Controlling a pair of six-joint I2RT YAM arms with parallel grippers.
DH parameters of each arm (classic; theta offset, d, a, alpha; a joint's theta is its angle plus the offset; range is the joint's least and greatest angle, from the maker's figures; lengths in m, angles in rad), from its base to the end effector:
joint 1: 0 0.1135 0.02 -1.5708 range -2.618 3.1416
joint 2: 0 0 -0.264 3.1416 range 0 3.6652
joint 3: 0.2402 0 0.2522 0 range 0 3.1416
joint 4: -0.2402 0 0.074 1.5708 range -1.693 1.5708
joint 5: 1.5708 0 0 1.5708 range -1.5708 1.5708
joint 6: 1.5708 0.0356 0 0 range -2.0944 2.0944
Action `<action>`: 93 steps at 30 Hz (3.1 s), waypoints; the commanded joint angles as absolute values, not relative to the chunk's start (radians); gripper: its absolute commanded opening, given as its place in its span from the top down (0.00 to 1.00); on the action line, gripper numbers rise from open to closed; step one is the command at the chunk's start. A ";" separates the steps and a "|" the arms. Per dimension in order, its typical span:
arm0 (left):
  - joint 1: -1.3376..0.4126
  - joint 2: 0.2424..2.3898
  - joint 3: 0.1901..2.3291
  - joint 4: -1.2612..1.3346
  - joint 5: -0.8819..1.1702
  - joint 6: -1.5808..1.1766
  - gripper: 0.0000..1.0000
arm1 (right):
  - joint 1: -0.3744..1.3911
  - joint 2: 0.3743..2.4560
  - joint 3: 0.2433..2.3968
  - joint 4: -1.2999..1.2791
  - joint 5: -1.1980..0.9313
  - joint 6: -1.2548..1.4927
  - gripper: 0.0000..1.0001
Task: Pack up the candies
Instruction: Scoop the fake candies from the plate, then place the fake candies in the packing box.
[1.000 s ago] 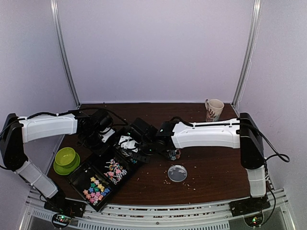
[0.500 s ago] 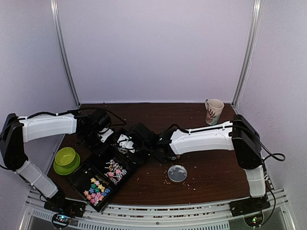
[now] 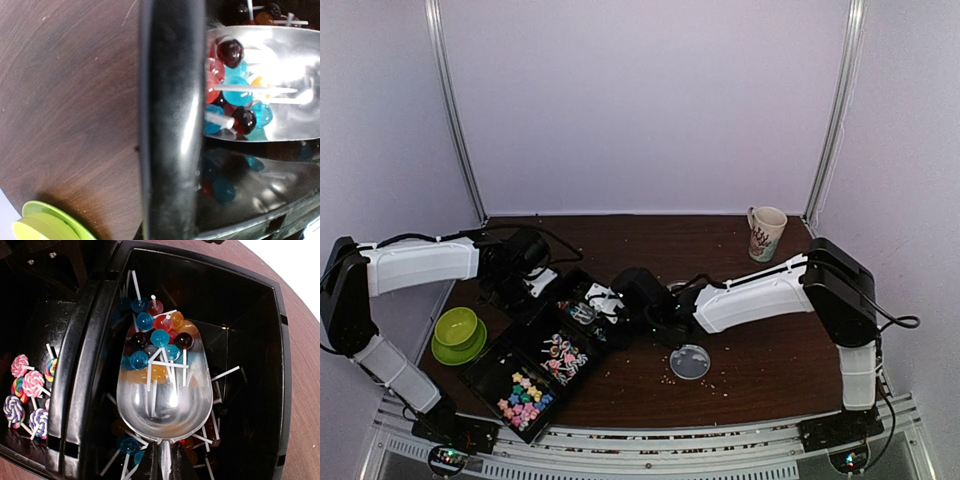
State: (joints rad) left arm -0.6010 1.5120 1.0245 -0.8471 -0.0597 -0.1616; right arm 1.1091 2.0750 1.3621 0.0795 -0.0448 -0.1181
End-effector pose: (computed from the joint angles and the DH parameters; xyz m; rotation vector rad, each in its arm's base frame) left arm 0.2277 -0.1536 0.2088 0.6220 2.8324 -0.0477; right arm 0.2037 0.4129 0.1650 -1.3277 1.8405 0.5910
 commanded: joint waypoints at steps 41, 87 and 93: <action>-0.589 1.469 1.070 -0.700 0.030 -0.166 1.00 | 1.058 1.675 0.897 0.472 -0.096 -0.138 1.00; -0.585 1.448 1.072 -0.710 0.006 -0.170 1.00 | 1.037 1.139 0.784 -0.237 0.335 0.048 1.00; -0.585 1.444 1.072 -0.709 0.002 -0.170 1.00 | 1.038 1.106 0.788 -0.325 0.371 0.136 1.00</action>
